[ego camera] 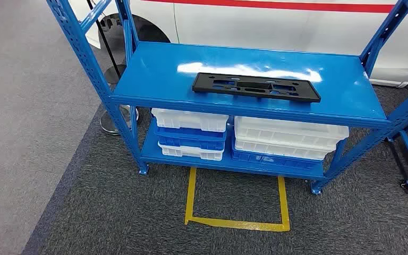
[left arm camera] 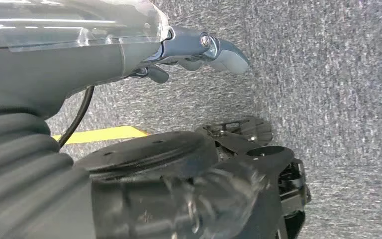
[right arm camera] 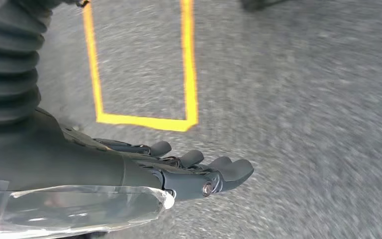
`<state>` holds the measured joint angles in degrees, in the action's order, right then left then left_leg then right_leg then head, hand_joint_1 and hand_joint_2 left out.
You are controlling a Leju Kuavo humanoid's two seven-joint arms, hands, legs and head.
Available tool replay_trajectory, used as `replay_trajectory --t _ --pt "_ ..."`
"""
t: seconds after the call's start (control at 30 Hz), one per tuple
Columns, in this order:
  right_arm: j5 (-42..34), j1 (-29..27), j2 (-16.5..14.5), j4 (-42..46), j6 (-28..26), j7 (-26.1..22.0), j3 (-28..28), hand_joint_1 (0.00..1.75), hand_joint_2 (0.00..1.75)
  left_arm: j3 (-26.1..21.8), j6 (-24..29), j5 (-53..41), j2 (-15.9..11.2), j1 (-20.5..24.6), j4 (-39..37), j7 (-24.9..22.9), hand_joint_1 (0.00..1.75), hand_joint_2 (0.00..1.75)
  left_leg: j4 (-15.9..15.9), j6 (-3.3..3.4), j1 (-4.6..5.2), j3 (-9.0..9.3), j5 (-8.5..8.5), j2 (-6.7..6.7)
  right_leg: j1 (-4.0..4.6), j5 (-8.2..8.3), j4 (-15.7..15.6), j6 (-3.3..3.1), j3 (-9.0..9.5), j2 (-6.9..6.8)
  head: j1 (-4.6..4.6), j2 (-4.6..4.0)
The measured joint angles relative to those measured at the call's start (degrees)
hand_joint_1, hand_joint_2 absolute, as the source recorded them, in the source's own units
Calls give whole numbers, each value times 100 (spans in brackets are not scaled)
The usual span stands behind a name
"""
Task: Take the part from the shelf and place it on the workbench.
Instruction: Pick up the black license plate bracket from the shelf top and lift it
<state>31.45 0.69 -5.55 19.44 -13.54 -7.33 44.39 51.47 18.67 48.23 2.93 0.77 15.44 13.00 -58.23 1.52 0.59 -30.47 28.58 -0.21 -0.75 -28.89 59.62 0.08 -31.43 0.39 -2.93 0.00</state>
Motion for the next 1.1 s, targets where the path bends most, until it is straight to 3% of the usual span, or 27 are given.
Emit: replay_trajectory --t 0.23,0.5,0.73,0.97,1.1 --pt "-258 123 -2 447 -19 -650 522 0 0 626 170 613 38 118 -125 196 0 0 -2 0 0 4 0 0 -1 1 0 1 0 0 0 0" --pt "-675 91 -110 1677 -40 -1294 609 0 0 1313 313 1239 73 241 -247 411 0 0 -3 0 0 4 0 0 -1 2 -1 2 -2 -1 0 0" --pt "-921 -72 -206 2928 -140 -1697 236 0 0 1774 389 1629 95 319 -323 550 0 0 -3 0 0 4 0 0 -1 2 -1 3 -1 -1 0 0" --pt "-1127 -198 -209 4134 -239 -1998 -565 0 0 2176 465 1947 108 393 -384 652 0 0 -4 1 0 5 -1 0 -1 2 -1 3 -1 0 0 0" --pt "-1220 -233 -205 4785 -254 -2149 -1084 0 175 2395 514 2108 115 433 -415 707 0 0 -4 0 0 5 -2 0 -1 3 0 3 -1 0 0 0"
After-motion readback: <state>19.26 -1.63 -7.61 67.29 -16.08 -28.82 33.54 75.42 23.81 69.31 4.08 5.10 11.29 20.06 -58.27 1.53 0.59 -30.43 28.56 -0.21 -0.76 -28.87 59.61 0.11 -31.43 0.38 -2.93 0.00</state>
